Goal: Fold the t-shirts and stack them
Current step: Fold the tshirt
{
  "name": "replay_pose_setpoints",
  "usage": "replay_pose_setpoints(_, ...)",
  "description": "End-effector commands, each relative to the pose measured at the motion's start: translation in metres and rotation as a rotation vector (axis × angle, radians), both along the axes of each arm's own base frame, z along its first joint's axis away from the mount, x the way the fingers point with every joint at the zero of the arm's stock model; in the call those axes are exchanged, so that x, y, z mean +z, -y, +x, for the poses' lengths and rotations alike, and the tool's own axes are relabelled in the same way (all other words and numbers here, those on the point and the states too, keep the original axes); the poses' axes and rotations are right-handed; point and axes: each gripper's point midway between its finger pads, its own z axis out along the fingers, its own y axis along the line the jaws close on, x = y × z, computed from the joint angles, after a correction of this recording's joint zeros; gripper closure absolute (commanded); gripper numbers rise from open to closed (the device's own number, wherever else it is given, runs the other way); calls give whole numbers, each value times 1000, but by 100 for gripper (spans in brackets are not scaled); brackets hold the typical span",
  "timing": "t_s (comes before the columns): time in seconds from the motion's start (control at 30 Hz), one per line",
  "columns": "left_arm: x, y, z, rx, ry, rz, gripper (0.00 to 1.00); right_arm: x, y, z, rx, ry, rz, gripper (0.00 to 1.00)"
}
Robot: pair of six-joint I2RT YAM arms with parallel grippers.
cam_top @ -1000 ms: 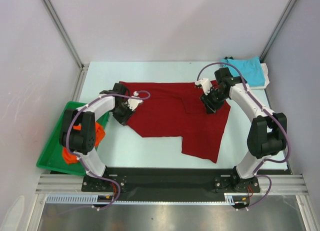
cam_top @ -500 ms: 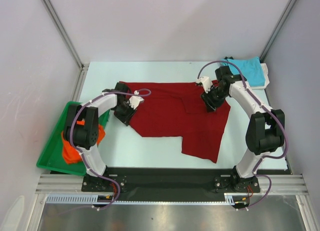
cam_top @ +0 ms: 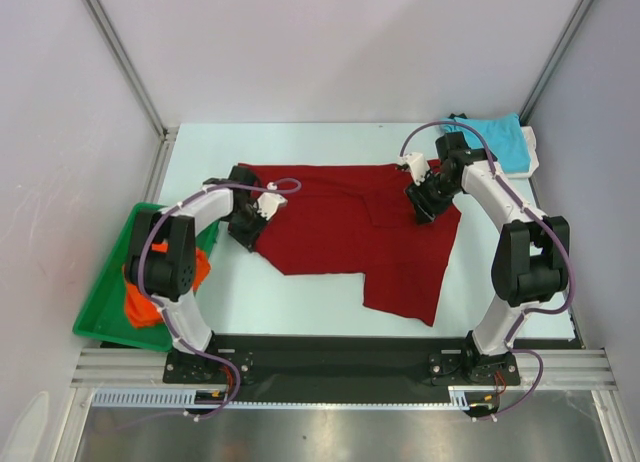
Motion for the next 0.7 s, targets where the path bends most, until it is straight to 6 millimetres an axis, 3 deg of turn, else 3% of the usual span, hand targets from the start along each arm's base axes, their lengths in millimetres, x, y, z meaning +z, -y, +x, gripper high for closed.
replay_pose_setpoints(0.0, 29, -1, -17, -14, 14, -20, 100, 13, -3, 11, 14, 50, 30, 57)
replay_pose_setpoints(0.2, 45, -15, -47, -33, 12, 23, 100, 8, -6, 7, 19, 33, 46, 57)
replay_pose_setpoints(0.5, 34, -34, -85, -61, -76, 91, 100, 8, -8, 6, 31, 36, 59, 57)
replay_pose_setpoints(0.67, 37, -40, -91, -64, -67, 110, 100, 9, -7, 1, 45, 36, 57, 57)
